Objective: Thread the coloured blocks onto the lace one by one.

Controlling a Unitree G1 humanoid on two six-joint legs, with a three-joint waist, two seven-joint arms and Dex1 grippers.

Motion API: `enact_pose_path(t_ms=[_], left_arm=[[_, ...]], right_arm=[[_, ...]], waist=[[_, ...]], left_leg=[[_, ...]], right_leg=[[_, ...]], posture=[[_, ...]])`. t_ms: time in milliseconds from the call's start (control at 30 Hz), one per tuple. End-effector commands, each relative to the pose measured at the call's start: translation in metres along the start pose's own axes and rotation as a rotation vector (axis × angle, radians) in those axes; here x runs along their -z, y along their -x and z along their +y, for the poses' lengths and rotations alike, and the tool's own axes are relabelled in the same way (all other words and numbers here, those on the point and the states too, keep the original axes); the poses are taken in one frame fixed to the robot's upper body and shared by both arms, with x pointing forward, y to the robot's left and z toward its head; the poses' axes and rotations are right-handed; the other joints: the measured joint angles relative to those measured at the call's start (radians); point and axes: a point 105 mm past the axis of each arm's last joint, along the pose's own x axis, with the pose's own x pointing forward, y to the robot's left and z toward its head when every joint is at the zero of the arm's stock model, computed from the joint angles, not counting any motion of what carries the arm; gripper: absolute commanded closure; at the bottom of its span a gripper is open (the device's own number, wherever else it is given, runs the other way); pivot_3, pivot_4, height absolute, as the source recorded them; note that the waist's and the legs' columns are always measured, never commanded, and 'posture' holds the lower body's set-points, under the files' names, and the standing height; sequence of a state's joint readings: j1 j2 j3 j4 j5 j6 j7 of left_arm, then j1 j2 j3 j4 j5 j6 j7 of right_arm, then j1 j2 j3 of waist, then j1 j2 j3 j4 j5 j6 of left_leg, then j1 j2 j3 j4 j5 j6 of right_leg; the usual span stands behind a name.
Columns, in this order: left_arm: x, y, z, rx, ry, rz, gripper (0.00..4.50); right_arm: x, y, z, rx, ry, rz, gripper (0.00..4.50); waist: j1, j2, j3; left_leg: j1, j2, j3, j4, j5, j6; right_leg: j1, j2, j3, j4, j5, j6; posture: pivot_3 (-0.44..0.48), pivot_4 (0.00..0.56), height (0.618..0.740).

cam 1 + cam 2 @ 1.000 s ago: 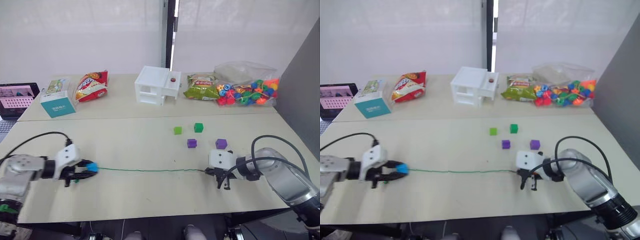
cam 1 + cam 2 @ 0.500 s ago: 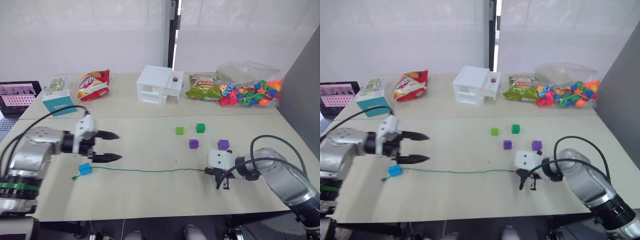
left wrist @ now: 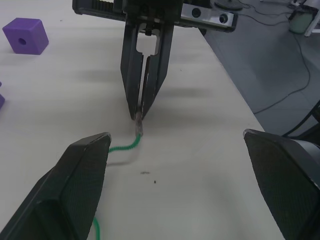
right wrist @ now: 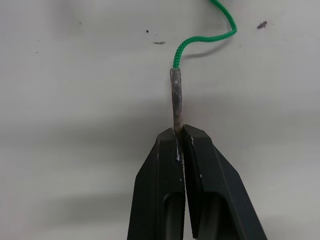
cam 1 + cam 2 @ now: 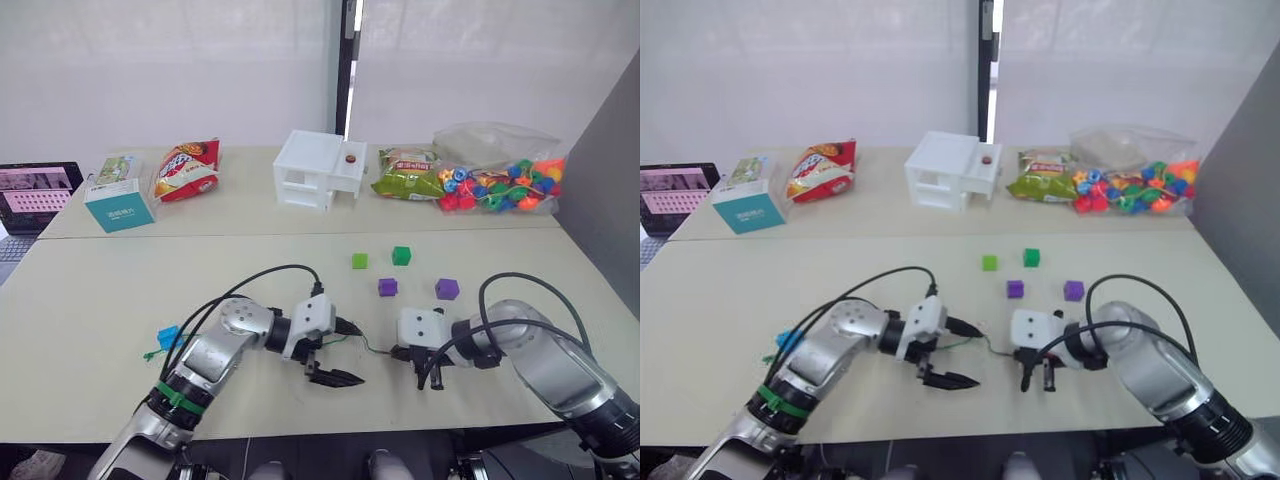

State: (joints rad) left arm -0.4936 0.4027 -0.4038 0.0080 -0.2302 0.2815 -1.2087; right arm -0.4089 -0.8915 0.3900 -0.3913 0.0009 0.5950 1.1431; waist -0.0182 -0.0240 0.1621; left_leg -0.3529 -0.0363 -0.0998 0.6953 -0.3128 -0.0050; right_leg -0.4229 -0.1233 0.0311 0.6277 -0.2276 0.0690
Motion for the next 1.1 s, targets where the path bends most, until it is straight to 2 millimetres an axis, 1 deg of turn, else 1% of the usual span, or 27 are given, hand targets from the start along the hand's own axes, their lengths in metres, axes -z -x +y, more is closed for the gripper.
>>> enact_pose_path(t_ms=[33, 133, 233, 333, 567, 833, 933, 1100], left_arm=[[-0.002, -0.005, 0.006, -0.037, -0.032, -0.013, 0.03], [0.002, -0.011, 0.001, -0.026, -0.027, -0.015, 0.03], [0.004, -0.014, 0.002, -0.042, -0.010, -0.020, 0.86], [0.008, -0.016, 0.008, -0.077, -0.022, 0.004, 1.86], [0.014, -0.020, 0.008, -0.078, -0.017, 0.029, 1.86], [0.013, -0.025, 0.009, -0.060, -0.003, 0.014, 1.86], [0.011, -0.026, 0.008, -0.050, -0.001, 0.004, 2.66], [0.012, -0.025, 0.006, -0.038, -0.001, 0.009, 4.32]], right_arm=[[-0.002, -0.003, 0.005, -0.032, 0.044, 0.021, 4.50], [-0.004, -0.004, 0.006, -0.035, 0.048, 0.017, 4.50], [-0.005, -0.005, 0.008, -0.048, 0.057, 0.016, 4.50], [-0.009, -0.006, 0.011, -0.062, 0.064, 0.005, 4.50], [-0.012, -0.007, 0.012, -0.068, 0.069, -0.002, 4.50], [-0.017, -0.008, 0.015, -0.079, 0.068, -0.020, 4.50], [-0.017, -0.008, 0.016, -0.084, 0.068, -0.017, 4.50], [-0.012, -0.008, 0.013, -0.078, 0.063, 0.003, 4.50]], waist=[[0.000, 0.000, 0.000], [0.001, 0.000, 0.000], [0.001, 0.000, 0.000], [0.003, 0.000, 0.000], [0.004, 0.000, 0.000], [0.004, 0.000, 0.000], [0.005, 0.000, 0.000], [0.005, 0.000, 0.000]], left_leg=[[0.000, 0.000, 0.000, 0.000, 0.000, 0.000], [0.000, 0.000, 0.000, 0.000, 0.000, 0.000], [0.000, 0.000, 0.000, 0.000, 0.000, 0.000], [0.000, 0.000, 0.000, 0.000, 0.000, 0.000], [0.000, 0.000, 0.000, 0.000, 0.000, 0.000], [0.000, 0.000, 0.000, 0.000, 0.000, 0.000], [0.000, 0.000, 0.000, 0.000, 0.000, 0.000], [0.000, 0.000, 0.000, 0.000, 0.000, 0.000]], right_leg=[[0.000, 0.000, 0.000, 0.000, 0.000, 0.000], [0.000, 0.000, 0.000, 0.000, 0.000, 0.000], [0.000, 0.000, 0.000, 0.000, 0.000, 0.000], [0.000, 0.000, 0.000, 0.000, 0.000, 0.000], [0.000, 0.000, 0.000, 0.000, 0.000, 0.000], [0.000, 0.000, 0.000, 0.000, 0.000, 0.000], [0.000, 0.000, 0.000, 0.000, 0.000, 0.000], [0.000, 0.000, 0.000, 0.000, 0.000, 0.000]], posture=[[0.000, 0.150, 0.740], [0.000, 0.150, 0.740], [0.000, 0.150, 0.740], [0.000, 0.150, 0.740], [0.000, 0.150, 0.740], [0.000, 0.150, 0.740], [0.000, 0.150, 0.740], [0.000, 0.150, 0.740]])
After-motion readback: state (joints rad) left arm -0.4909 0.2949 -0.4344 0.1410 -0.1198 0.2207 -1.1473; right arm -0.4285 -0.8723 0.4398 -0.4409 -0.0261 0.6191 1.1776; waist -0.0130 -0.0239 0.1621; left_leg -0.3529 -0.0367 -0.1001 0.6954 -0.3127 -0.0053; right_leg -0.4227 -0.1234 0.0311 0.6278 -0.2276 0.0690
